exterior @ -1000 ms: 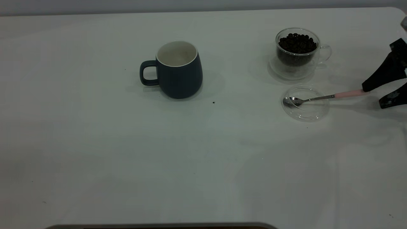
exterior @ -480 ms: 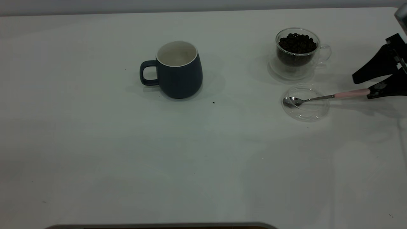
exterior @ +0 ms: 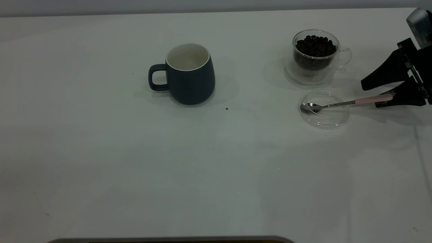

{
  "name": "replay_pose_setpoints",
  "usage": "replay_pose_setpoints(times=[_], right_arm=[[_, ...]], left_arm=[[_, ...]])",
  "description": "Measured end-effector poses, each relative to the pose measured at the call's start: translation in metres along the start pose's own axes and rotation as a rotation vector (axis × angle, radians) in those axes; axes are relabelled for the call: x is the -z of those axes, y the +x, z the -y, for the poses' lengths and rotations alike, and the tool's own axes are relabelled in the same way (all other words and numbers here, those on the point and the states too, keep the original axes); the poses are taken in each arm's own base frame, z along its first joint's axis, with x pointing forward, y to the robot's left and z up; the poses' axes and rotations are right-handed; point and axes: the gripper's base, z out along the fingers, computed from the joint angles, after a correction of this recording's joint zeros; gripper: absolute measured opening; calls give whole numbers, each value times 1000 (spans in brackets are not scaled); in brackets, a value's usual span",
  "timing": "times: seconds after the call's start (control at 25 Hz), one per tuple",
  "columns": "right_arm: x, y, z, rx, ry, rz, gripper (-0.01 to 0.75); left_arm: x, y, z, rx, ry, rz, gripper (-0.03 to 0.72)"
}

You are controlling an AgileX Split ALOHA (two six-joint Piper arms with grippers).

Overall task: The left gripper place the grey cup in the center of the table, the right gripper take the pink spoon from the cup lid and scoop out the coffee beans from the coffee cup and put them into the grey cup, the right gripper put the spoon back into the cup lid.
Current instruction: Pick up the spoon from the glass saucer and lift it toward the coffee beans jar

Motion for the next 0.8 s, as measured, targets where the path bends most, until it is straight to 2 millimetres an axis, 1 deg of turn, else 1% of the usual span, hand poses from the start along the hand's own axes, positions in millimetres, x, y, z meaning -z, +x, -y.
replay_pose_setpoints(times=[0.12,0.32,0.6,0.72,0.8], right_arm=[[0,0,-1,-7,-17,2,582],[0,1,-4,-11,-43,-10,539],[0,0,-4,-33,-48,-5,516],[0,0,-5,-48,-54,4,471],[0,-1,-5,-50,-56,6,419]], left_arm=[[0,0,0,0,0,0,586],[0,0,0,-2,0,0,586],[0,0,0,-1,0,0,586],[0,0,0,-1,0,0,586],[0,0,0,-1,0,0,586]])
